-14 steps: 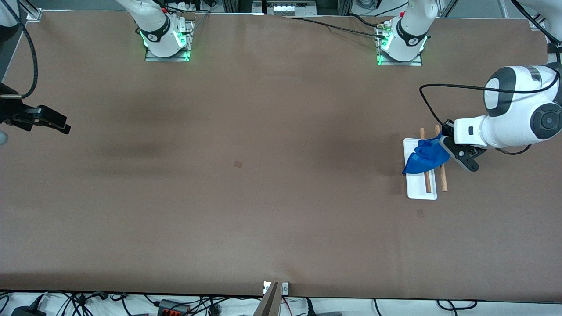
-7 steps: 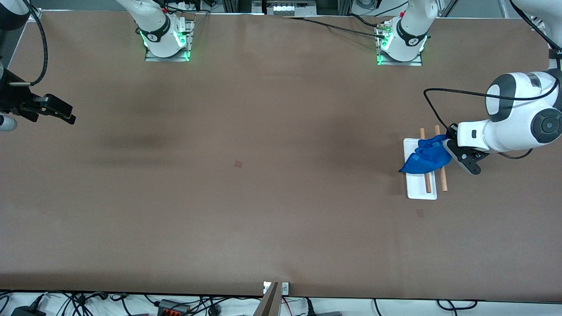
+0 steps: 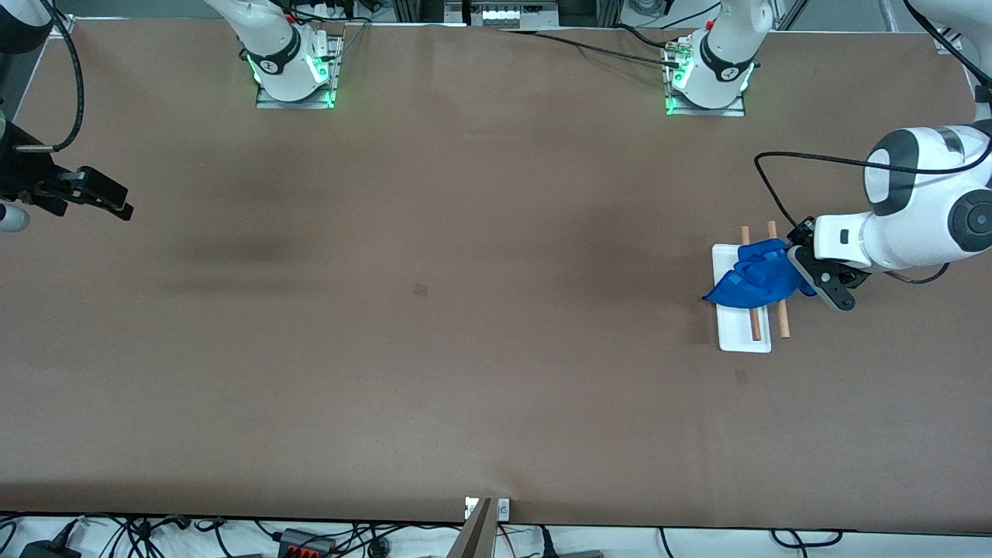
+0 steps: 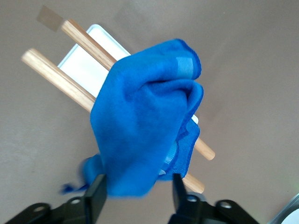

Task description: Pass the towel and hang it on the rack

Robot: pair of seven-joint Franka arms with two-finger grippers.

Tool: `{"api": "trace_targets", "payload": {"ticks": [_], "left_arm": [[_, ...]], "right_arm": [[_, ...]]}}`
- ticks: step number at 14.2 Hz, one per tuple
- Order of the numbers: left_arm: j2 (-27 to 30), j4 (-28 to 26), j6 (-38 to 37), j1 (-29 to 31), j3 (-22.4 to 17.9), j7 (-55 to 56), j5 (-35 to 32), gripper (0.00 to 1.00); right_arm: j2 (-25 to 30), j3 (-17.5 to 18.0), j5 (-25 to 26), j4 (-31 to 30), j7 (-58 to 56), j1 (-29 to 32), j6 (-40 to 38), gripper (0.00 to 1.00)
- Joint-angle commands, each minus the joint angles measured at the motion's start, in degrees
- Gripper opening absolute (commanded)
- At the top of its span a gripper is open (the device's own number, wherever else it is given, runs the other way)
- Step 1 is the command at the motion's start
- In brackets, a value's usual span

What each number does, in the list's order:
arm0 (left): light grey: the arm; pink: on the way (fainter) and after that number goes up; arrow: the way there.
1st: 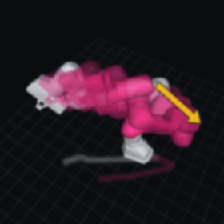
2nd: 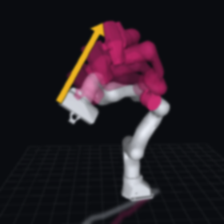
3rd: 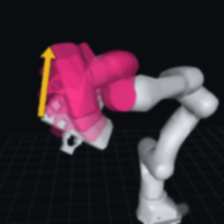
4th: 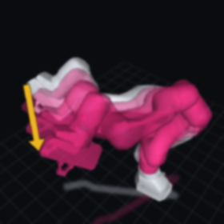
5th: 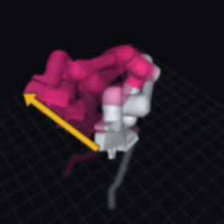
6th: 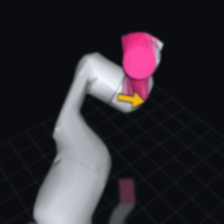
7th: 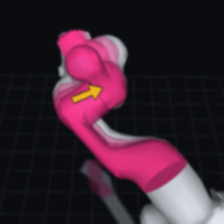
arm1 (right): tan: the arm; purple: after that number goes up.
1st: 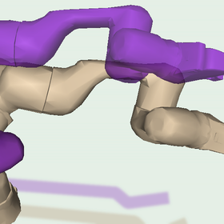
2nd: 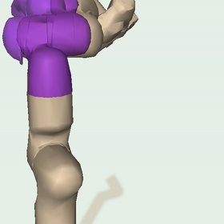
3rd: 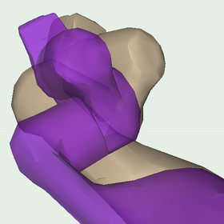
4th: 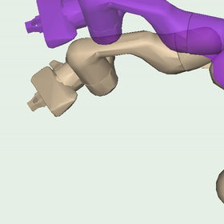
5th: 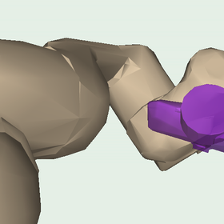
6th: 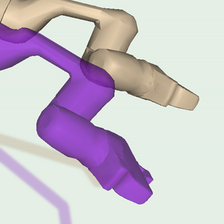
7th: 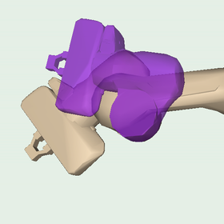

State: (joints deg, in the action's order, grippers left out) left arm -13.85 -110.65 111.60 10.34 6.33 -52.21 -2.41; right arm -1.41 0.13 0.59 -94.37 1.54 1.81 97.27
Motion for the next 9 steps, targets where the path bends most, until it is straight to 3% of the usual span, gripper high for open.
{"api": "trace_targets", "payload": {"ticks": [1,9], "left_arm": [[-0.04,3.15,-2.17,0.73,0.79,-1.92,-1.46,1.00],[-0.04,11.76,-10.78,0.65,0.87,-0.27,-0.06,1.00]], "right_arm": [[0.70,0.31,0.46,-0.20,-0.13,-0.31,0.46,1.00],[0.09,0.31,0.55,1.20,-0.92,0.12,-0.77,1.00]]}}
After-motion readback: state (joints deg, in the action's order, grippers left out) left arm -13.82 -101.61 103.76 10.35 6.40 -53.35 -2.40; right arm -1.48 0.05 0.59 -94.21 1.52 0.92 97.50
